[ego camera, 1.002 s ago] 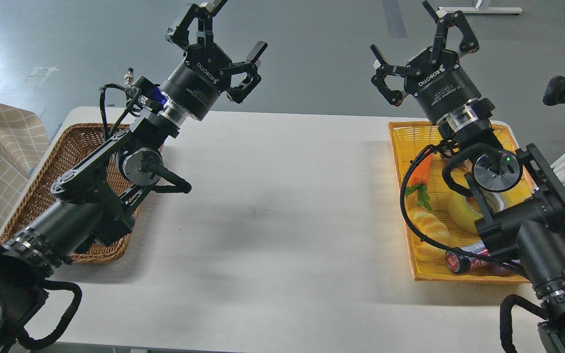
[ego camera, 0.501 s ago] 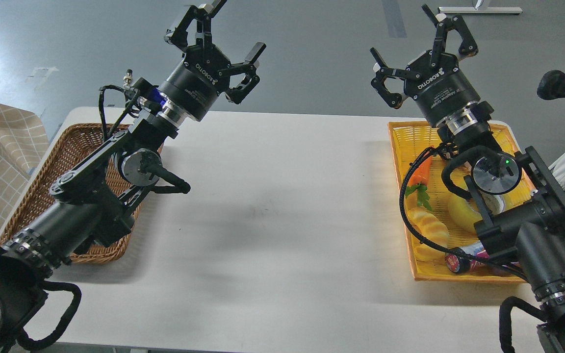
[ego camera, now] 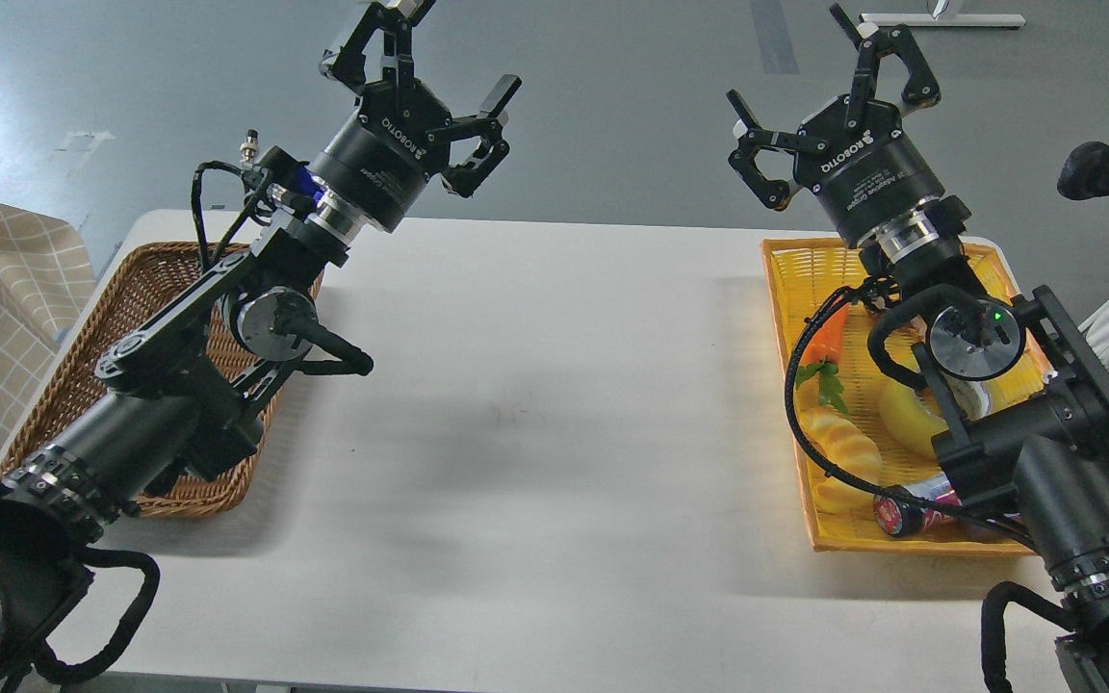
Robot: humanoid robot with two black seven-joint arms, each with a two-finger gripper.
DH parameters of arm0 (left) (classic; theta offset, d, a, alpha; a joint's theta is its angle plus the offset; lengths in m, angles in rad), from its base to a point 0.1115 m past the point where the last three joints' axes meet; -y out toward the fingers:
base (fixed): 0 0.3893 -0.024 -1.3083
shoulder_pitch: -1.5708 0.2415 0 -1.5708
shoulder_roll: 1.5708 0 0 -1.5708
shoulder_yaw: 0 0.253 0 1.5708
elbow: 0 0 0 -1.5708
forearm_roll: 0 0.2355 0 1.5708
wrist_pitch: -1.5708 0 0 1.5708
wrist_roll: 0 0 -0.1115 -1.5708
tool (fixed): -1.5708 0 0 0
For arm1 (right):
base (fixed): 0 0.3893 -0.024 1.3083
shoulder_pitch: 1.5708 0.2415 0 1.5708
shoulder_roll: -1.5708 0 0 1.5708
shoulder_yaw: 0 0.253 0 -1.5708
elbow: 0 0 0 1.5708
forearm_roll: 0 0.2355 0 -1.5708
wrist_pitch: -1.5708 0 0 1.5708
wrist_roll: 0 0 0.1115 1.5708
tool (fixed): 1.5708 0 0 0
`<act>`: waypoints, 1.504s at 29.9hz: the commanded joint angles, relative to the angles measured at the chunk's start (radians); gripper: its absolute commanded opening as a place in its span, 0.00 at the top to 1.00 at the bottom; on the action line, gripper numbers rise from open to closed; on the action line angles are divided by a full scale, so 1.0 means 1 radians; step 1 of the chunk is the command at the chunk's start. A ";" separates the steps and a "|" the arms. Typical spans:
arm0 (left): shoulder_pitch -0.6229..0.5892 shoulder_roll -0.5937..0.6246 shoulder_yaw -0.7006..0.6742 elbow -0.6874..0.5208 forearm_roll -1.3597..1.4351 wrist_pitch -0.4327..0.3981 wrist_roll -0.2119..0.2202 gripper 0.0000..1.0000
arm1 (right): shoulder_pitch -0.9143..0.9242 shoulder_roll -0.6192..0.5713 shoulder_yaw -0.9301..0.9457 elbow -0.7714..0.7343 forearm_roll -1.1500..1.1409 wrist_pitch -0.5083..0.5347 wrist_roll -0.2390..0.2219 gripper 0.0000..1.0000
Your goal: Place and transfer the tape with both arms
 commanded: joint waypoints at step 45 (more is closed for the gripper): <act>0.004 -0.010 -0.003 0.000 0.000 0.000 -0.005 0.02 | -0.004 0.000 0.000 0.000 -0.001 0.000 0.002 0.00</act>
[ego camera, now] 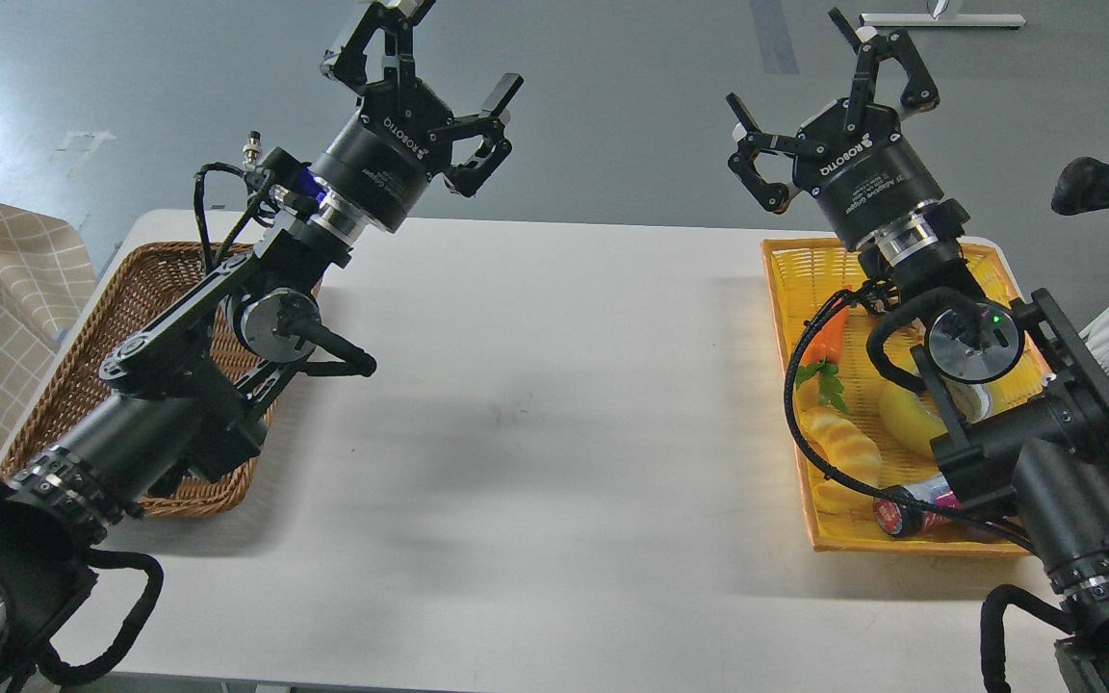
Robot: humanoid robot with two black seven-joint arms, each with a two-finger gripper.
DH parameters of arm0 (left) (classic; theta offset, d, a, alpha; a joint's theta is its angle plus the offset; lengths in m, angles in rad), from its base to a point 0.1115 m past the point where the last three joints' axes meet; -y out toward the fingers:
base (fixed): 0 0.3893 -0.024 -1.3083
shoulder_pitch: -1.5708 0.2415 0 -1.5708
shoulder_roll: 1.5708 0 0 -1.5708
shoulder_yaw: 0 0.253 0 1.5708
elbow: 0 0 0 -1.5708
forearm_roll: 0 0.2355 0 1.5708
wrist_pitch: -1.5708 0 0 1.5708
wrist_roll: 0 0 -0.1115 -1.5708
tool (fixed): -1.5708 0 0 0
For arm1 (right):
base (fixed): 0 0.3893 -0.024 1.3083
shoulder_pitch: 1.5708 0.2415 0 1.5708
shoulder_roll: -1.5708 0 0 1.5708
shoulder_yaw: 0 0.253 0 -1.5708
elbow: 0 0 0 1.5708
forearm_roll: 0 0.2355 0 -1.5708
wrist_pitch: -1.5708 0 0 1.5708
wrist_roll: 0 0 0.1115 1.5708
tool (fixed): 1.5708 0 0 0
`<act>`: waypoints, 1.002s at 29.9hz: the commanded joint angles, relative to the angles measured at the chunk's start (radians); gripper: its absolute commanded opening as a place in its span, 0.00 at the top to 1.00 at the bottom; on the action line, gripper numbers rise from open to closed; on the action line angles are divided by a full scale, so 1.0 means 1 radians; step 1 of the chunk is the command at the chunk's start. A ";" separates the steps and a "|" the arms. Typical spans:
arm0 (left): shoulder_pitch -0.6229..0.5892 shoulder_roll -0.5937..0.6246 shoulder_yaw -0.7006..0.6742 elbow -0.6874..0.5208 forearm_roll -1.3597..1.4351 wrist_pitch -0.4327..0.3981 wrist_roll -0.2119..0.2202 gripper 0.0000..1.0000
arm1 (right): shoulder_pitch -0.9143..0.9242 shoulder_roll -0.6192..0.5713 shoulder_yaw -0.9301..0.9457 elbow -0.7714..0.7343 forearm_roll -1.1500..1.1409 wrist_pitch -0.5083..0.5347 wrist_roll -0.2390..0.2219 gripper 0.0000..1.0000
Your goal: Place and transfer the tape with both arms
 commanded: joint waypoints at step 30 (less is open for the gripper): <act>-0.007 0.002 0.000 0.001 0.000 0.000 0.001 0.02 | 0.002 -0.022 0.000 0.006 -0.006 0.000 0.003 0.00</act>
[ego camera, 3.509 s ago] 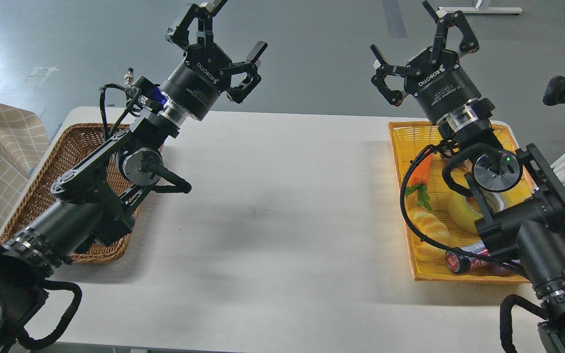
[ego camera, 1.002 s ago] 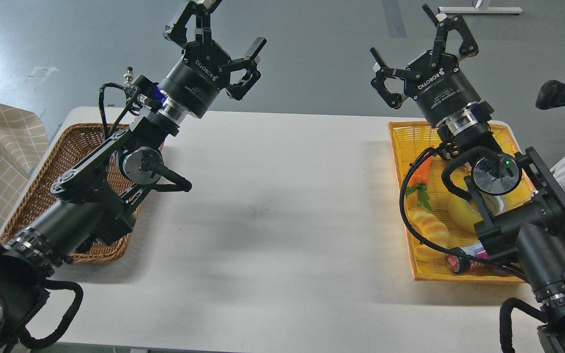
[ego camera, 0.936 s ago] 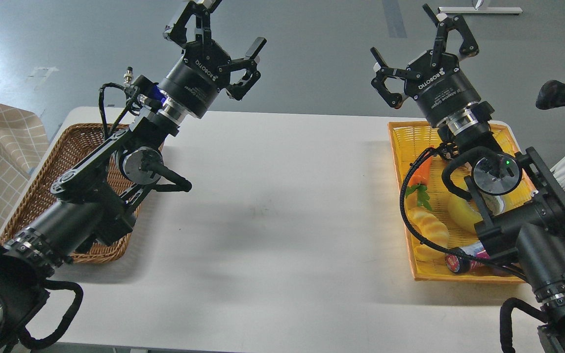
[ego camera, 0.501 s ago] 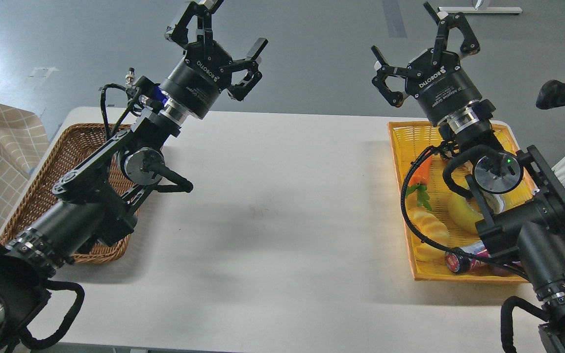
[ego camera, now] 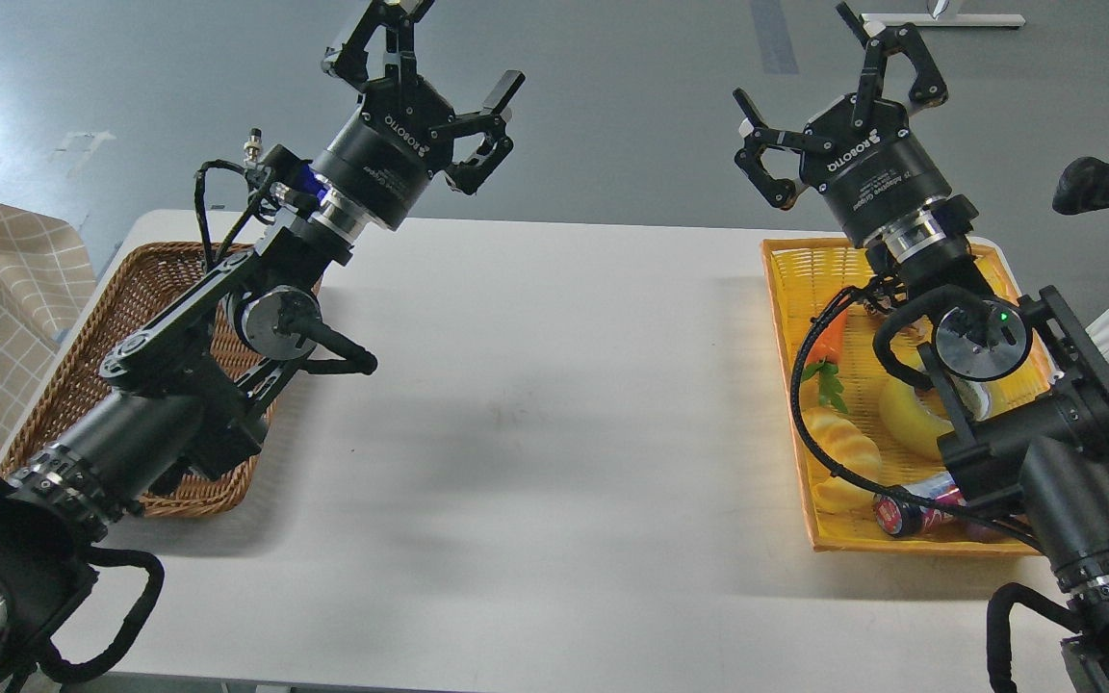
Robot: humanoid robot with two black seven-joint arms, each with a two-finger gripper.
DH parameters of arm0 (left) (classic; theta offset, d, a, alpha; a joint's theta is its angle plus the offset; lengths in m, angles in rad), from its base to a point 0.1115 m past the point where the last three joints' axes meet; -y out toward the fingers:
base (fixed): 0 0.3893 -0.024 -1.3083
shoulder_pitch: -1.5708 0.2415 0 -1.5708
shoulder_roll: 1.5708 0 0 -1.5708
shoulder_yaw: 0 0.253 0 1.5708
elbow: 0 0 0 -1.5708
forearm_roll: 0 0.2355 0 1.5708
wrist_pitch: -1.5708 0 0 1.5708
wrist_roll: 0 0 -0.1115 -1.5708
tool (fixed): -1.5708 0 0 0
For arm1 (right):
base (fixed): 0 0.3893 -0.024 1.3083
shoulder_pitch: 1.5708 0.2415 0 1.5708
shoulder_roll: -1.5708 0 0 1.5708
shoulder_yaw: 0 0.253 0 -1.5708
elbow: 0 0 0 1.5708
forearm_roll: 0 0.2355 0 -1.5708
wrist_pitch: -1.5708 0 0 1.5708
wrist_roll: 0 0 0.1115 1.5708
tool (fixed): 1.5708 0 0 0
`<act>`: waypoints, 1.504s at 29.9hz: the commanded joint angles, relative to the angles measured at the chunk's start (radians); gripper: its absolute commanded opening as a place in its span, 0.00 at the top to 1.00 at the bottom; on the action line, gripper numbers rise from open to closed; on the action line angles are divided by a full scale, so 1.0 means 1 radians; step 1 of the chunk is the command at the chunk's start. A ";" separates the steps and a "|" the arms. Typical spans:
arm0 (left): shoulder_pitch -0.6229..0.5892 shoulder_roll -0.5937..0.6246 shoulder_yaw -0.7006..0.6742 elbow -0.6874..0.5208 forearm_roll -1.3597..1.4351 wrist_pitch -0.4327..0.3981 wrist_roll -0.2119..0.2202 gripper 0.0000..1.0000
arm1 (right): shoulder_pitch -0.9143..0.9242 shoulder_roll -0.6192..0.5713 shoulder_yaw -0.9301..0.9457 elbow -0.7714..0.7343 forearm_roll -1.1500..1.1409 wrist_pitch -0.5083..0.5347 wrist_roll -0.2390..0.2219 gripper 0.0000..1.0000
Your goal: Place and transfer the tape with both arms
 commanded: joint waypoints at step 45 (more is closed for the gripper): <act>-0.004 0.008 0.001 -0.001 0.001 0.000 0.001 0.02 | -0.017 -0.686 -0.295 0.297 -1.114 0.000 -0.210 0.00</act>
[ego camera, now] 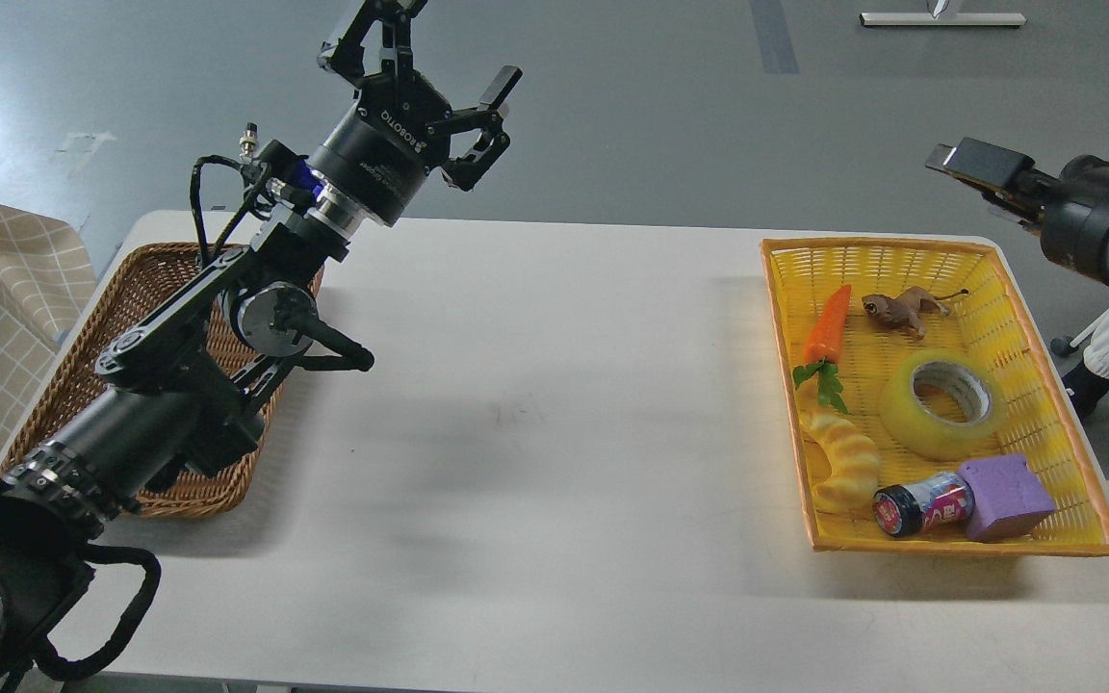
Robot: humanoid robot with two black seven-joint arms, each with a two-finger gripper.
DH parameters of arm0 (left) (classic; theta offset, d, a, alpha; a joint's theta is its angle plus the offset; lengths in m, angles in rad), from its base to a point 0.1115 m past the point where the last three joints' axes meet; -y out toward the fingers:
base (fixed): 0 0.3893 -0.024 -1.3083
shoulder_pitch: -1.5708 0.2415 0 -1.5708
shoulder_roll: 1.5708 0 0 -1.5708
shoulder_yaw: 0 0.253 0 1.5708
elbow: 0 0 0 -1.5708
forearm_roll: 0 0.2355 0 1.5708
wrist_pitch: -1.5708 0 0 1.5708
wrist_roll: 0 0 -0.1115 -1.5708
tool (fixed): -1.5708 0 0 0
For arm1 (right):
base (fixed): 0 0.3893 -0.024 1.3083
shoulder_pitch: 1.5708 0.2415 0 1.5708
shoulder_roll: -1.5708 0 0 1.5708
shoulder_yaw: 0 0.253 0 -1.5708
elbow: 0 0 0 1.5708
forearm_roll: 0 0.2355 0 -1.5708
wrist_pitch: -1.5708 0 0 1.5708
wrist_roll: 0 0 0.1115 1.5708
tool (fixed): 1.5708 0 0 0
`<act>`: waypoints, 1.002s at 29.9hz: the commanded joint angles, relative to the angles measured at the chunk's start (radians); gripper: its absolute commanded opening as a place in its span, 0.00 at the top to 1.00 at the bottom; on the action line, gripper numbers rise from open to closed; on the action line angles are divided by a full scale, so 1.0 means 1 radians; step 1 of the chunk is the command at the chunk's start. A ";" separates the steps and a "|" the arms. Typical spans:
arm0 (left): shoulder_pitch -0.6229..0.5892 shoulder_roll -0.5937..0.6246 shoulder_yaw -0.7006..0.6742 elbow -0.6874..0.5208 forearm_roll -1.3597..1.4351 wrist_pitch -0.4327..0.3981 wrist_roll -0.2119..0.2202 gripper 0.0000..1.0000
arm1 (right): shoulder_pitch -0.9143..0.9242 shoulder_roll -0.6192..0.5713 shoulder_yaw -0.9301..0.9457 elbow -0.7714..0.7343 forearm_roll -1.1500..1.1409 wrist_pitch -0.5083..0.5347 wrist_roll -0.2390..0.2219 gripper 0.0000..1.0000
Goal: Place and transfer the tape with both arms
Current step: 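Reach the right gripper into the orange basket toward the yellow tape roll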
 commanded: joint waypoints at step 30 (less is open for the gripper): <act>0.000 0.000 0.000 0.000 0.001 0.000 0.002 0.02 | -0.005 -0.174 -0.413 -0.013 -0.206 0.000 0.107 0.03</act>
